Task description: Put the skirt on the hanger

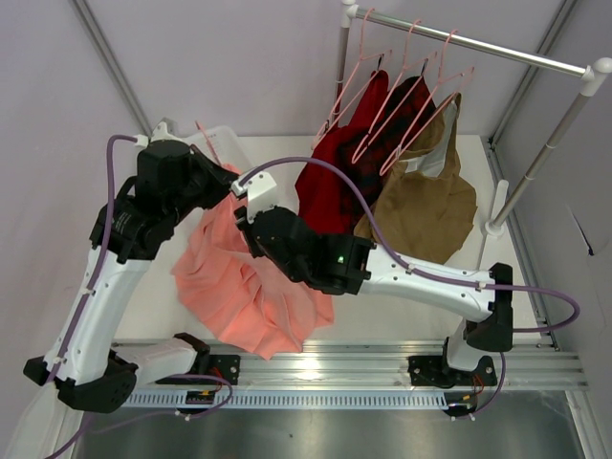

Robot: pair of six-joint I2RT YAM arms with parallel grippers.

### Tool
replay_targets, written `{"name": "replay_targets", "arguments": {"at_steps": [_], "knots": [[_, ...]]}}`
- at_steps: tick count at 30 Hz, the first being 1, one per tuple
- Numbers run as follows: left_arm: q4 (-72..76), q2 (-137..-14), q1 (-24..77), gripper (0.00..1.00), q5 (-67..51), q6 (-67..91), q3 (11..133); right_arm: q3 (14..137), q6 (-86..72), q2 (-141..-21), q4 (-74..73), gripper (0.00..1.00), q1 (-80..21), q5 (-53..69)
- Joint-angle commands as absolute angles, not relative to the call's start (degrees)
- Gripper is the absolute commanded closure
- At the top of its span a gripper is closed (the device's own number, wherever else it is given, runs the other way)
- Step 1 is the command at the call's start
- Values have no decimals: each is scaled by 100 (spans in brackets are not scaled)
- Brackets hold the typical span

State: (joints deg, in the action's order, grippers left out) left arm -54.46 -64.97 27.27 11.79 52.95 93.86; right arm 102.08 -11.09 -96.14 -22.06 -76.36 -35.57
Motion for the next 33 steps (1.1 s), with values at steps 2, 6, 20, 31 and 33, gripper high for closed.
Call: {"name": "replay_targets", "arguments": {"at_steps": [2, 6, 20, 31, 33], "knots": [[-5001, -6513, 2760, 100, 1125, 5282, 9563, 10248, -826, -9659, -1925, 88, -7629, -3709], [-4844, -6513, 2769, 100, 1029, 5221, 9528, 10240, -765, -9659, -1969, 100, -7655, -3902], [-4807, -6038, 2751, 12, 914, 3894, 9659, 8922, -967, -8308, -1547, 100, -7629, -4403], [-4958, -5529, 2760, 1, 955, 2954, 9554, 8376, -2423, -6742, -3388, 100, -8198, -5816], [-4904, -5458, 2760, 1, 1203, 2778, 9554, 8376, -2636, -6505, -3760, 100, -8471, -6168]]}}
